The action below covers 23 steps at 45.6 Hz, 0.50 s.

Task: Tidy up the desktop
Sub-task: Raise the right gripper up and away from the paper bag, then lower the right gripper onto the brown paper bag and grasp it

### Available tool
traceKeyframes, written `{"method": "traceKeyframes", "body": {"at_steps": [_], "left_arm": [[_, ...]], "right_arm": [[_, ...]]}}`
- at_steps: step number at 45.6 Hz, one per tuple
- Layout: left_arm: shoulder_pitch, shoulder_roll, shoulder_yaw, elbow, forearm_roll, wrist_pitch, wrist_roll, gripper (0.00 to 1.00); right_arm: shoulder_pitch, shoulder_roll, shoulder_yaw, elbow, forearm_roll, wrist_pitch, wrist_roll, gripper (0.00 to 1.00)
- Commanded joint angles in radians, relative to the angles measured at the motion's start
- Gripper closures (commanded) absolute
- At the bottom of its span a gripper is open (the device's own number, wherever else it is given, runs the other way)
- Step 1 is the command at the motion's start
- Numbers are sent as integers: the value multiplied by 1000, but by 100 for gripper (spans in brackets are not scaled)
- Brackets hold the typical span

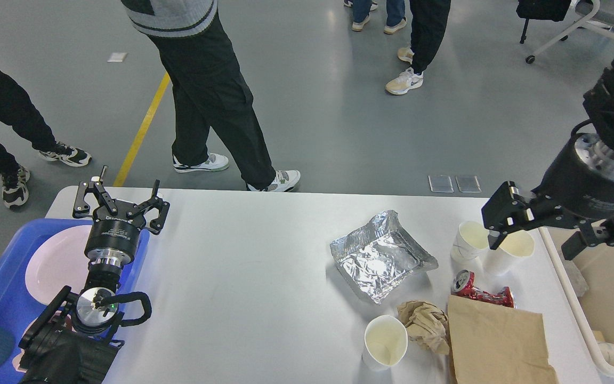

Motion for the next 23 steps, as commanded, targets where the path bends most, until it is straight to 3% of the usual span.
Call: {"method": "traceKeyframes", "body": {"at_steps": [1,13,23], "left_arm": [[1,0,0,0,0,1,0,4],[1,0,0,0,0,1,0,4],[1,0,0,0,0,0,0,4]], "right_arm": [[-67,-43,-45,9,-67,-47,55,0],[-374,-126,-15,50,-253,-319,79,0],[-660,-106,1,20,-299,-652,188,0]]}}
